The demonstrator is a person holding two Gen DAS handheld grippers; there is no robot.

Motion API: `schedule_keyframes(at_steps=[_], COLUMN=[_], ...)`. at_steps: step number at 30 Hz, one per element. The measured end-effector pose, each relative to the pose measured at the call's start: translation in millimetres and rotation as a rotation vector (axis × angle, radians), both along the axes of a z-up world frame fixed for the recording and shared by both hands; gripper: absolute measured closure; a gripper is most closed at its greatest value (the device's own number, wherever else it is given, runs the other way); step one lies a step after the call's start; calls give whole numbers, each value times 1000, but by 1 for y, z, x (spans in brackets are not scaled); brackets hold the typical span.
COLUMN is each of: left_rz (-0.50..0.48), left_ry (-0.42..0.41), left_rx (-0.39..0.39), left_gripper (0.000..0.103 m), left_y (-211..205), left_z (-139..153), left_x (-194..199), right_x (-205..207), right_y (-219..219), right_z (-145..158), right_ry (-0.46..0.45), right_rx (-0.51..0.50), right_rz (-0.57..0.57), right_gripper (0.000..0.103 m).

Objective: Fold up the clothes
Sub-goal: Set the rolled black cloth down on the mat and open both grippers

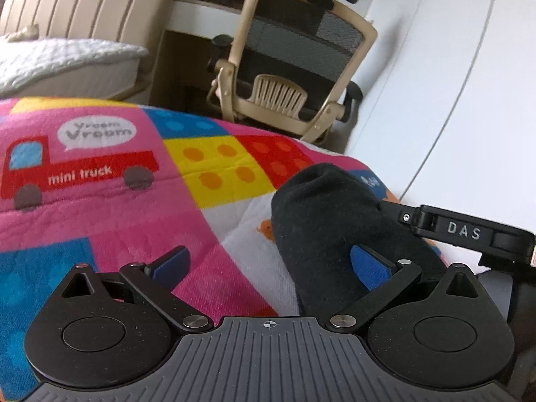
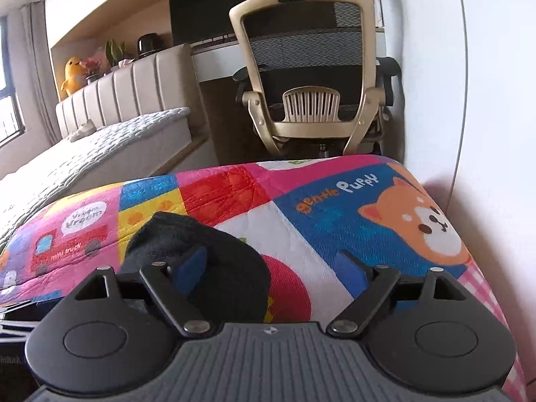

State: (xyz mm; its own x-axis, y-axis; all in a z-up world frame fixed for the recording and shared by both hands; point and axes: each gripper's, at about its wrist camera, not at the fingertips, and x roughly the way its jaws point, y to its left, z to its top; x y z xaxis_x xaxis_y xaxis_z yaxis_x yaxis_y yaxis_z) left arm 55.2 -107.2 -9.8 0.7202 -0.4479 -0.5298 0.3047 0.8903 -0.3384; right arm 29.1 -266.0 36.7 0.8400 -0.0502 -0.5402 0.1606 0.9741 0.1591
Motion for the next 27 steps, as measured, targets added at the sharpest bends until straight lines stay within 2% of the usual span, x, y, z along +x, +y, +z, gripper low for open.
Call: schedule_keyframes(at_steps=[5,10,16,19,21,22,27], left_rz=[7,17,12,12,14,16,29], left_ry=[-17,-19,-6,0,5,7,25], left_rx=[44,65,35,16,11,8,-18], left_gripper=[0,0,0,0,0,0,0], left_y=[-6,-7,-2,-1,-1,-1,5], left_z=[6,9,6,3,2,2,0], left_x=[-7,-10,-8,-7,-7,-7,-8], right_x=[-8,-22,-51,-56,-53,-51,-54], right_y=[-9,-9,-9,3,10,11,4], right_z=[2,11,16,10,0,-4,-4], right_ry=[6,-11,-55,-12,8,12,-3], right_rx=[52,56,131,81,27,20,106], right_rz=[4,24,70,108,97,93,98], right_gripper=[18,17,12,10,2,2,1])
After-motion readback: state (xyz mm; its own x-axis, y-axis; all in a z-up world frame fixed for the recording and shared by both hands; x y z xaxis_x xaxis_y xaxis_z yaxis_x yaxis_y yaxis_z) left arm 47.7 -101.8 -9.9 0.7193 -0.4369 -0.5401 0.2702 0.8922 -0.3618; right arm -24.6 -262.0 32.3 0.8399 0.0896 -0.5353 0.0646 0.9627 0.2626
